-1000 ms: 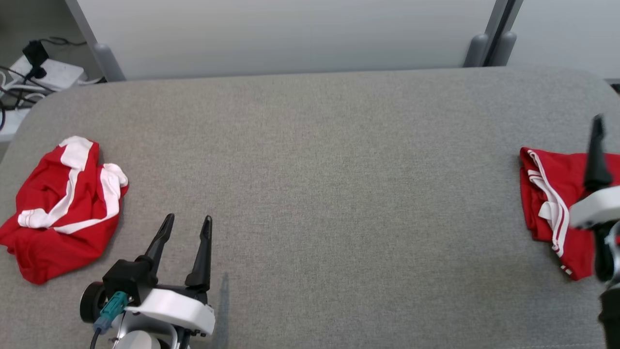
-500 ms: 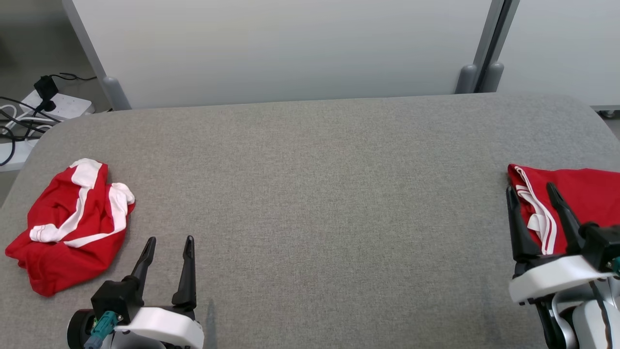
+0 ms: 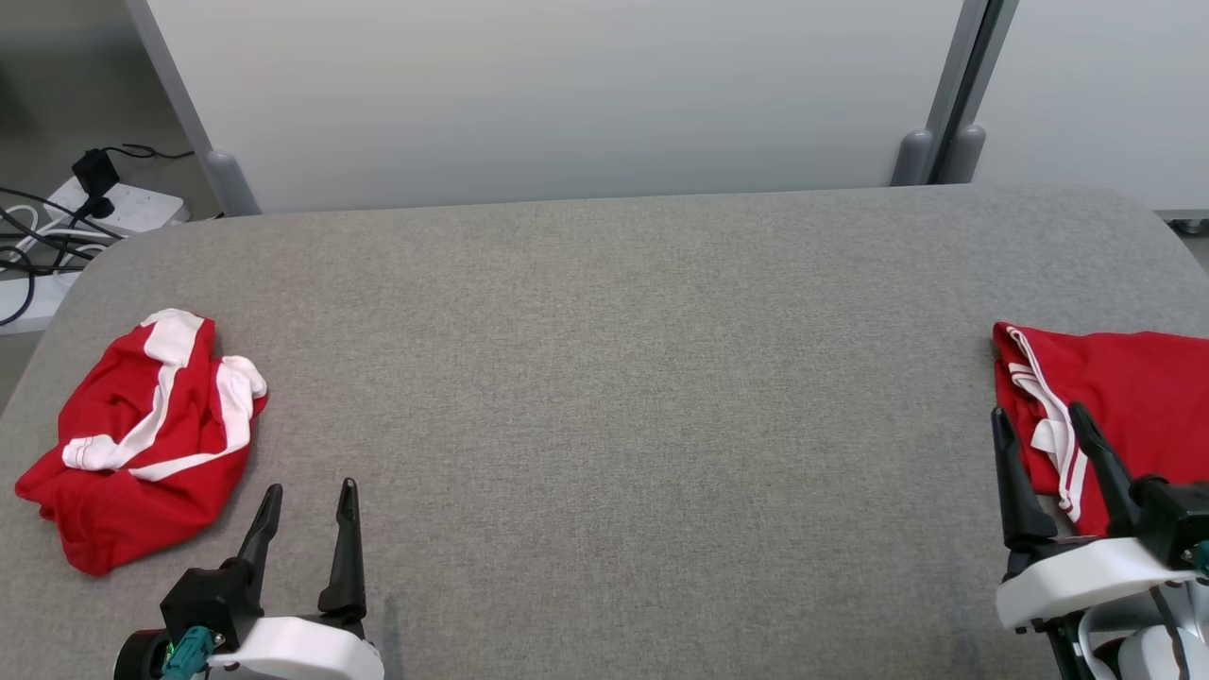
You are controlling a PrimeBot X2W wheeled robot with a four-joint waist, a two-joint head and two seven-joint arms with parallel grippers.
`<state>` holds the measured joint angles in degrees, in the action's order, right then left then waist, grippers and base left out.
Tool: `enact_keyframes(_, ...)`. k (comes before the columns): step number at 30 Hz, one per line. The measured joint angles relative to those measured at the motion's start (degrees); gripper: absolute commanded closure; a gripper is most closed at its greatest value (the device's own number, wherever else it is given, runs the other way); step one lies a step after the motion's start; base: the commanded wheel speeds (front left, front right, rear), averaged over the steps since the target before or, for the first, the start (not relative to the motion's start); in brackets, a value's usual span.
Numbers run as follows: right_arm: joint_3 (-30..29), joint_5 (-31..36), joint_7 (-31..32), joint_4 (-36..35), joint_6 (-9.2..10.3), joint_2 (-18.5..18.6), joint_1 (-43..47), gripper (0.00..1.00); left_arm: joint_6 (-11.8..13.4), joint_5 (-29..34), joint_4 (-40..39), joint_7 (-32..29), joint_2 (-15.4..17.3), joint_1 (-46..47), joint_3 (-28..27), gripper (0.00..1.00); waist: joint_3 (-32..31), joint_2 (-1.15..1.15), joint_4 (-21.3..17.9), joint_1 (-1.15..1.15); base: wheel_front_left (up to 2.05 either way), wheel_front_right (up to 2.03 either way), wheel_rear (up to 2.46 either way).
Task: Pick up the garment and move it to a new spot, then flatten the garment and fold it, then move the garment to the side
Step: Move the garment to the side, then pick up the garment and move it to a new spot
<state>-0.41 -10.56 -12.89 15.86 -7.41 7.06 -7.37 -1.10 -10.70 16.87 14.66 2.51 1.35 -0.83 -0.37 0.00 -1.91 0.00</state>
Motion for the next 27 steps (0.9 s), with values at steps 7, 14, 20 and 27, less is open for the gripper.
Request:
enact_keyframes(7, 0.36, 0.00, 0.00, 0.18, 0.00, -0.14, 0.48, 0.00, 0.53, -2.13, -0.10, -0.01, -0.08, 0.07, 0.15, 0.00, 0.51, 0.00, 2.57, 0.00, 0.00, 0.00, 0.00)
enact_keyframes(14, 4.52, -0.76, 0.01, 0.16, 0.00, 0.15, 0.62, 0.00, 0.68, -3.83, -0.14, 0.00, -0.07, 0.14, -0.59, 0.00, 1.71, 0.00, 9.14, 0.00, 0.00, 0.00, 0.00)
enact_keyframes(20, 6.28, -1.51, 0.01, 0.73, 0.00, 0.23, -1.50, 0.00, 0.64, -3.94, 0.73, -0.01, -0.07, 0.18, -1.45, 0.00, 3.02, 0.00, 15.82, 0.00, 0.00, 0.00, 0.00)
enact_keyframes(27, 6.20, -1.52, 0.00, 1.46, 0.00, 0.21, -1.65, 0.00, 0.21, -4.17, 1.68, 0.00, -0.07, 0.32, -1.42, 0.00, 4.34, 0.00, 22.32, 0.00, 0.00, 0.00, 0.00)
